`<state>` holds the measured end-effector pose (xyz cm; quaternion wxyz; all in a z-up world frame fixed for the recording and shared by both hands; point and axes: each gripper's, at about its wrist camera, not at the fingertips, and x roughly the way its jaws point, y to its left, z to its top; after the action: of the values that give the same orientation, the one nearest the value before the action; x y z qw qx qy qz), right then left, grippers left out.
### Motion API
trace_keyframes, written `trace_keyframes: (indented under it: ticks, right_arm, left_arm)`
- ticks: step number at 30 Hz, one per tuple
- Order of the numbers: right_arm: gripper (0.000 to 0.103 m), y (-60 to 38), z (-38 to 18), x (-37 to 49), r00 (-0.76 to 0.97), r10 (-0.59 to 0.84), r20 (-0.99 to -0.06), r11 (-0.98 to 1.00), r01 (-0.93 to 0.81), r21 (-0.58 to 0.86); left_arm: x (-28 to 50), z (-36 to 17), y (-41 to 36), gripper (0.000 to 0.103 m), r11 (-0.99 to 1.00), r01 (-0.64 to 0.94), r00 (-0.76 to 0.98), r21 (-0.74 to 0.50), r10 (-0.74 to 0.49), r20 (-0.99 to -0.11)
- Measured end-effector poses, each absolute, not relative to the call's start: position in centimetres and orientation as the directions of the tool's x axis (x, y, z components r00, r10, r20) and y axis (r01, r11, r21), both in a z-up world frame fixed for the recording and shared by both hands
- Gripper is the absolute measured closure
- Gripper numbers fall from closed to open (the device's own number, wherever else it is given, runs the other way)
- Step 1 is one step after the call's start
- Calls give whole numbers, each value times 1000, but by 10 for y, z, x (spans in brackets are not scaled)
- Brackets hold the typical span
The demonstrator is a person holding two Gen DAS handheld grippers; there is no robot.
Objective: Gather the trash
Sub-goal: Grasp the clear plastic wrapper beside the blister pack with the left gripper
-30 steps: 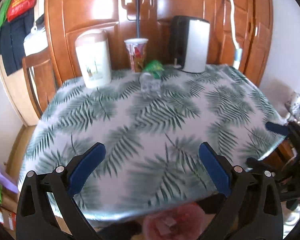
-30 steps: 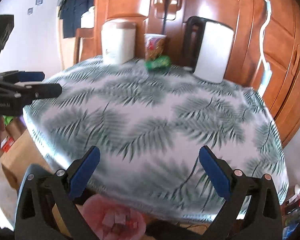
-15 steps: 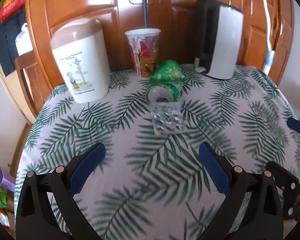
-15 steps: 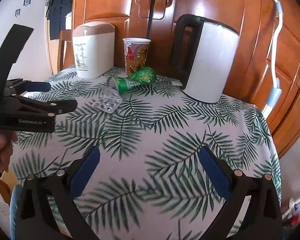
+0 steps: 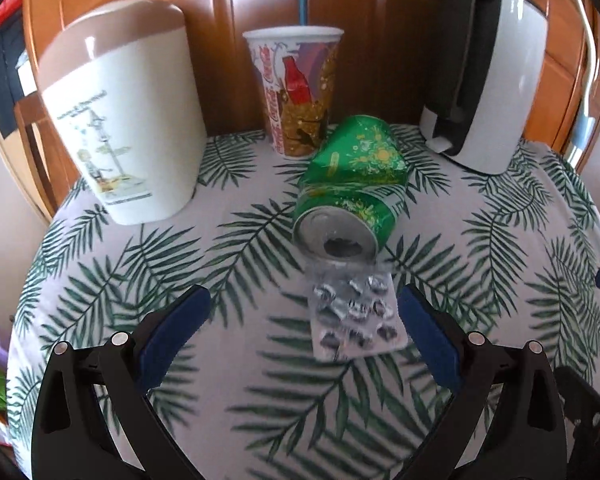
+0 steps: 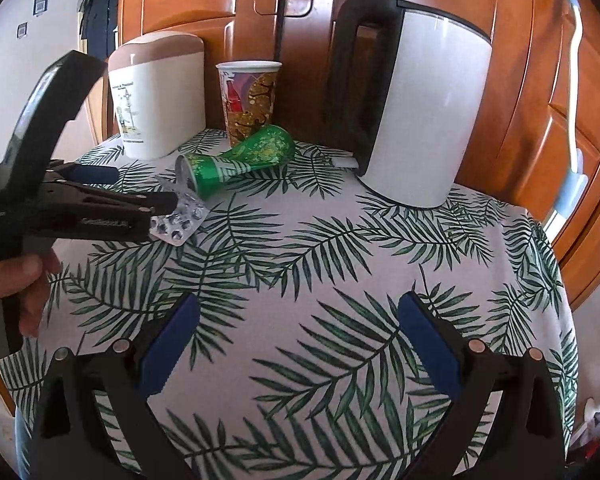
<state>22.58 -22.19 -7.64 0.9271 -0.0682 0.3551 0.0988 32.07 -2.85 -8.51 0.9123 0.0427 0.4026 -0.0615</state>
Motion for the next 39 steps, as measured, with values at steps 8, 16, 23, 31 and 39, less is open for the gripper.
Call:
trace_keyframes:
  ticks: [8, 16, 23, 31, 39]
  right_arm:
    - [5, -231, -80, 234, 728, 141, -671, 973, -227, -42]
    - [5, -233, -83, 235, 727, 147, -670, 973, -229, -35]
    - [5, -231, -84, 237, 725, 155, -671, 972, -234, -29]
    - [5, -225, -87, 239, 716, 161, -679, 969, -245, -28]
    - [5, -215, -88, 242, 713, 161, -682, 966, -256, -40]
  left_arm:
    - [335, -93, -46, 6, 983, 178, 647, 36, -90, -757]
    - [340, -100, -60, 8, 981, 189, 638, 51, -84, -765]
    - [345, -108, -56, 42, 978, 206, 605, 12, -118, -788]
    - [343, -110, -39, 55, 977, 212, 604, 4, -128, -787]
    - [323, -111, -17, 57, 973, 227, 605, -24, -161, -780]
